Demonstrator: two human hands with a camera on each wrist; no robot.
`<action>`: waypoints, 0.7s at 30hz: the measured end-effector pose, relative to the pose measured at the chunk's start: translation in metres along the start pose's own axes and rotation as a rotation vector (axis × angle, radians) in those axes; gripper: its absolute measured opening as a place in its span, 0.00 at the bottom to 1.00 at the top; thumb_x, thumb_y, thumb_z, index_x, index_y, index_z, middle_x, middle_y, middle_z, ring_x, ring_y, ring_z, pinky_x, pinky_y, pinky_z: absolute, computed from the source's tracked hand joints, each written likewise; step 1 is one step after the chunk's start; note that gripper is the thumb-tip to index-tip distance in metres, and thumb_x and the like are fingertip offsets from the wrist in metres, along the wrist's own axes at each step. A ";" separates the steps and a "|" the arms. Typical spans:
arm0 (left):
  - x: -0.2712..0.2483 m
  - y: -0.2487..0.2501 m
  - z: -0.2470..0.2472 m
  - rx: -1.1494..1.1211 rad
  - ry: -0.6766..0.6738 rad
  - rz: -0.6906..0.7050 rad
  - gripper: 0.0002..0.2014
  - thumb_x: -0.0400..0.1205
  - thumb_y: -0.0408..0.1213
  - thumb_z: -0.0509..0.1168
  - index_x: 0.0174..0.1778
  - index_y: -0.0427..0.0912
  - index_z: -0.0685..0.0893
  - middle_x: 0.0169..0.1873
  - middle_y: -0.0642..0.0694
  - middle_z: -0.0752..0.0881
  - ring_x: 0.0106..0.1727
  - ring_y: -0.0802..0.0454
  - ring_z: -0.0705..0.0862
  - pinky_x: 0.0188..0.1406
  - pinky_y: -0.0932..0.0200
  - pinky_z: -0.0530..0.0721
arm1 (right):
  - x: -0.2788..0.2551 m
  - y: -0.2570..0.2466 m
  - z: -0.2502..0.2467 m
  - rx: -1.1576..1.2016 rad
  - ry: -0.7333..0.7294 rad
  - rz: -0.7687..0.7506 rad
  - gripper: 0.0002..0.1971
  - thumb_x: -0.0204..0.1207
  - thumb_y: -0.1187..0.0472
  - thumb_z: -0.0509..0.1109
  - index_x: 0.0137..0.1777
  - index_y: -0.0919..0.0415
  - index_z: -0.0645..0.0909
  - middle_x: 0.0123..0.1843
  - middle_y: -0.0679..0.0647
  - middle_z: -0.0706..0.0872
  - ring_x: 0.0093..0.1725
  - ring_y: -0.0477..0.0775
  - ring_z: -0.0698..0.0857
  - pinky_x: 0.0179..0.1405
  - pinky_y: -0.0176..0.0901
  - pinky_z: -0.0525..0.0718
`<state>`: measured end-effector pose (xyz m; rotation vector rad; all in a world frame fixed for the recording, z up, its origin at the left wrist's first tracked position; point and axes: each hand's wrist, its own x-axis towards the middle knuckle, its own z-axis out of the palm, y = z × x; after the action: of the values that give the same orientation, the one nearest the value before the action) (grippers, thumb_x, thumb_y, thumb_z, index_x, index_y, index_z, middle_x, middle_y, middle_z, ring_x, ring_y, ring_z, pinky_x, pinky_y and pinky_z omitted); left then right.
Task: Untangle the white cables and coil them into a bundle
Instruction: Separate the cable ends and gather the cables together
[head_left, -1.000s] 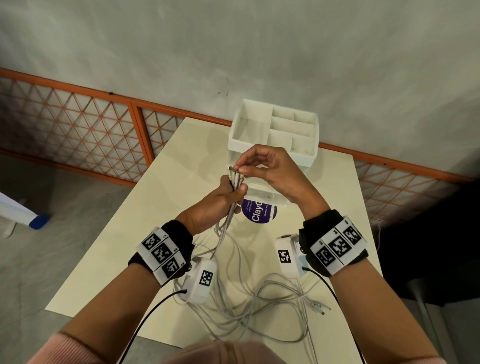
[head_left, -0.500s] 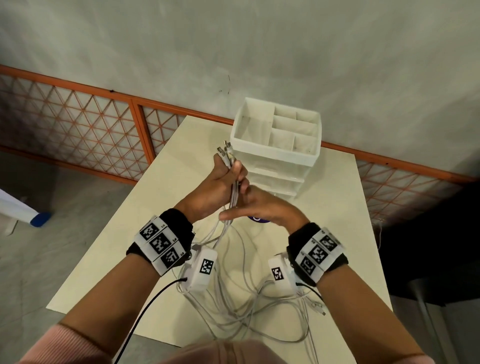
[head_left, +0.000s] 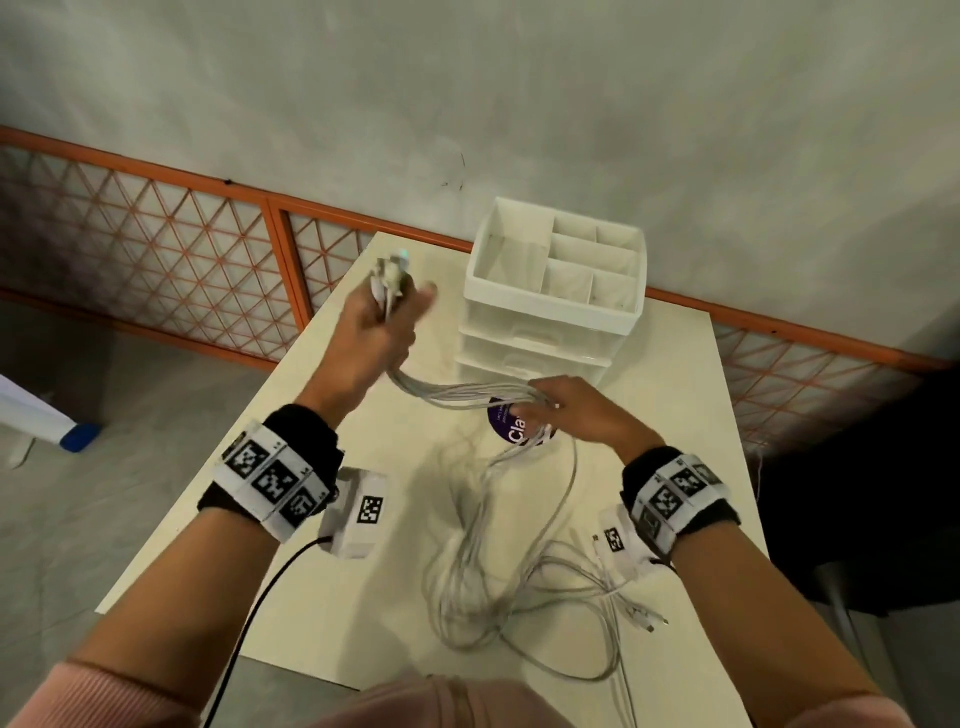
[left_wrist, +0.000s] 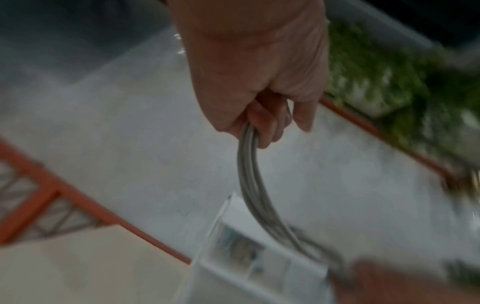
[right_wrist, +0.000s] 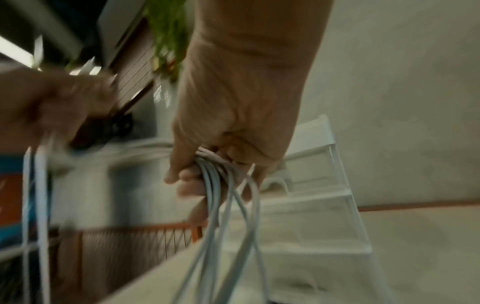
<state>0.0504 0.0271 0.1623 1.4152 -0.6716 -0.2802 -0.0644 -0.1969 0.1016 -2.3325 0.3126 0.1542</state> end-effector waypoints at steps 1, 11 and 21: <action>-0.003 -0.008 0.003 0.200 -0.055 0.017 0.11 0.79 0.41 0.68 0.35 0.48 0.74 0.19 0.56 0.67 0.19 0.58 0.62 0.20 0.64 0.63 | 0.000 -0.005 -0.007 0.027 0.015 0.014 0.13 0.75 0.52 0.73 0.42 0.64 0.83 0.33 0.58 0.86 0.32 0.48 0.83 0.37 0.43 0.79; -0.005 -0.041 0.027 0.640 -0.186 0.176 0.14 0.79 0.44 0.62 0.46 0.35 0.84 0.30 0.46 0.84 0.28 0.56 0.77 0.30 0.60 0.74 | -0.004 -0.039 -0.047 0.160 0.172 -0.085 0.14 0.66 0.58 0.81 0.30 0.59 0.78 0.21 0.48 0.76 0.20 0.42 0.73 0.23 0.31 0.72; 0.016 -0.033 -0.007 0.361 0.425 0.108 0.11 0.83 0.38 0.62 0.42 0.34 0.82 0.23 0.53 0.75 0.19 0.62 0.70 0.20 0.63 0.67 | -0.005 0.055 -0.037 0.117 0.152 0.193 0.15 0.70 0.54 0.78 0.33 0.59 0.76 0.28 0.54 0.82 0.31 0.57 0.85 0.37 0.42 0.79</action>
<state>0.0740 0.0181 0.1352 1.7070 -0.4558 0.2369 -0.0838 -0.2597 0.0915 -2.2001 0.6065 0.0505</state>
